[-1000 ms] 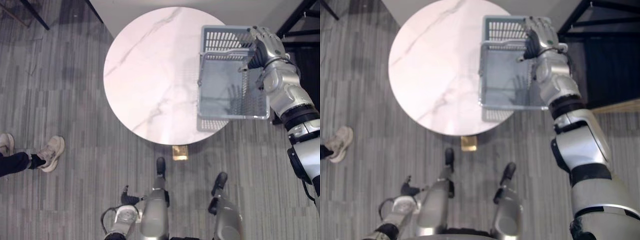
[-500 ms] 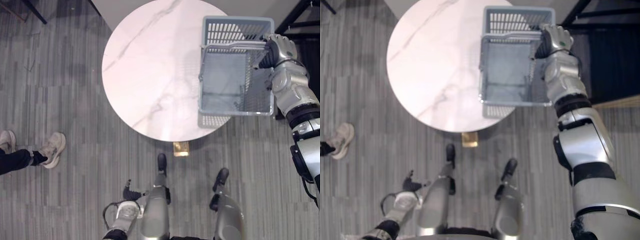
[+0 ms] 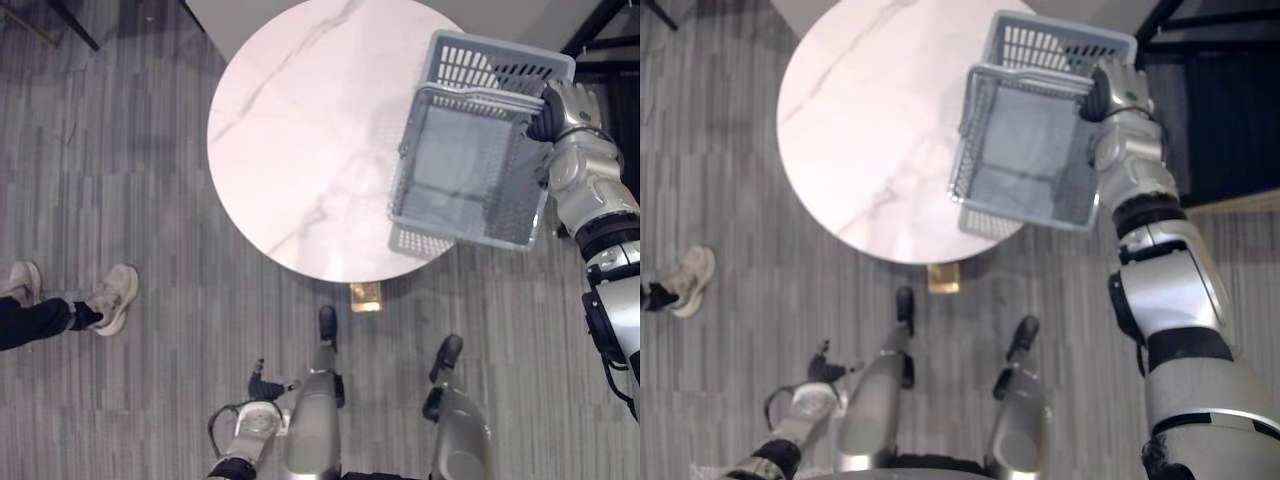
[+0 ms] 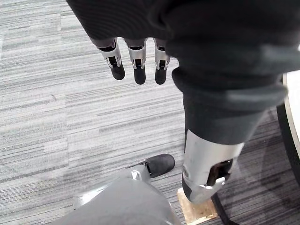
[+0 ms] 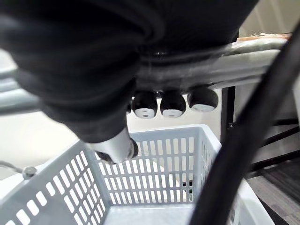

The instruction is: Pick vegetable in the basket

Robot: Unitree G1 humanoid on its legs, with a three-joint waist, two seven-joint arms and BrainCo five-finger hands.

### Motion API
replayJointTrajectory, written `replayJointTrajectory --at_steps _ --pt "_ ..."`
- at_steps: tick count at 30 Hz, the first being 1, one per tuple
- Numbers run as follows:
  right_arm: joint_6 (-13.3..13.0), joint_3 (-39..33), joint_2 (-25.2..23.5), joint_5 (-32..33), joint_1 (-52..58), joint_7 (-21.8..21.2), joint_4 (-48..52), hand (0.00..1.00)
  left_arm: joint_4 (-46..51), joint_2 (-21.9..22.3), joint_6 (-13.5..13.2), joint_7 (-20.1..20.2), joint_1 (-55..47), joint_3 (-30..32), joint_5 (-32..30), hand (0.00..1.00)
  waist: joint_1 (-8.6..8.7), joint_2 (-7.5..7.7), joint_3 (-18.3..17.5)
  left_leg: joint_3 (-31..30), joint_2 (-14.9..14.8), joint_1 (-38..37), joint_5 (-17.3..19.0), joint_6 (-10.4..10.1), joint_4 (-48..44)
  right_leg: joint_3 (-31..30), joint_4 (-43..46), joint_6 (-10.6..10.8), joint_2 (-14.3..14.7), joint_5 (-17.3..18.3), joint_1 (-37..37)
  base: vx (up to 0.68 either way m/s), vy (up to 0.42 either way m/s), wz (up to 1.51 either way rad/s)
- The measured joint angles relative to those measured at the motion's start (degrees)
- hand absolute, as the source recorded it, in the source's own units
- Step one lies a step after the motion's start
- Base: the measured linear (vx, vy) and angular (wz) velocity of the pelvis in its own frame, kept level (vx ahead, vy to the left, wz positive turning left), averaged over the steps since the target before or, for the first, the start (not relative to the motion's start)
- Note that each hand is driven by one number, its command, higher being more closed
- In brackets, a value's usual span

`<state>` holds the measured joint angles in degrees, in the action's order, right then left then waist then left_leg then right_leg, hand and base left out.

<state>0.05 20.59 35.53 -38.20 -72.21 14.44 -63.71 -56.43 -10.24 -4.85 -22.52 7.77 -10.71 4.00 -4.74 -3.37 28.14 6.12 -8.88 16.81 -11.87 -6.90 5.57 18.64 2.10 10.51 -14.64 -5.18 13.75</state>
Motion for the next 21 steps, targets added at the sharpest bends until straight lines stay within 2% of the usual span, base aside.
replayJointTrajectory --at_steps 8,11,15,18,20,21 --pt "0.14 0.92 -0.63 0.0 1.43 -0.99 0.82 1.0 -0.13 0.02 0.18 -0.11 0.0 0.05 -0.2 0.0 -0.15 -0.05 -0.01 0.17 0.04 -2.03 -0.05 0.02 -0.01 -0.09 0.06 0.0 -0.12 0.01 -1.9 0.0 -0.002 0.0" --pt "0.8 4.7 -0.29 -0.25 3.96 -1.83 7.36 1.0 -0.66 0.51 0.69 -0.15 -0.01 2.01 -0.28 0.0 0.03 -0.05 -0.04 1.14 -0.1 -3.15 -0.03 -0.01 -0.01 -0.66 0.1 0.0 -0.06 0.0 -2.49 -0.02 -0.013 -0.09" --pt "0.26 8.16 0.82 -0.29 10.36 -4.32 19.0 1.0 -2.03 0.93 2.03 0.21 -0.01 4.37 -0.37 0.0 0.29 0.31 -0.24 2.7 -0.57 -5.88 0.21 -0.27 0.01 -2.15 0.11 0.0 0.35 0.0 -4.19 -0.01 -0.02 -0.16" --pt "-1.66 9.59 2.98 -0.05 15.37 -6.27 28.22 1.0 -3.81 1.27 3.14 0.64 -0.27 6.46 -0.79 0.0 1.44 0.66 -0.99 3.23 -0.77 -7.28 0.38 -0.44 0.02 -2.84 0.06 0.0 0.57 0.01 -5.18 -0.01 -0.023 -0.16" --pt "-3.31 10.06 4.7 0.27 20.07 -7.46 34.6 1.0 -5.28 1.13 4.2 1.42 -0.6 8.08 -1.14 0.0 1.81 1.73 -2.6 4.4 -1.02 -8.22 0.78 -0.56 0.02 -3.99 -0.09 0.0 0.83 0.01 -5.3 -0.01 -0.022 -0.24" --pt "-4.32 10.68 5.78 0.67 23.09 -8.13 37.54 1.0 -6.22 1.03 4.67 1.89 -1.33 8.93 -2.38 0.0 2.49 2.41 -4.49 4.58 -1.09 -8.27 0.93 -0.62 0.09 -4.27 -0.33 0.0 0.92 0.01 -5.29 0.01 -0.022 -0.17"
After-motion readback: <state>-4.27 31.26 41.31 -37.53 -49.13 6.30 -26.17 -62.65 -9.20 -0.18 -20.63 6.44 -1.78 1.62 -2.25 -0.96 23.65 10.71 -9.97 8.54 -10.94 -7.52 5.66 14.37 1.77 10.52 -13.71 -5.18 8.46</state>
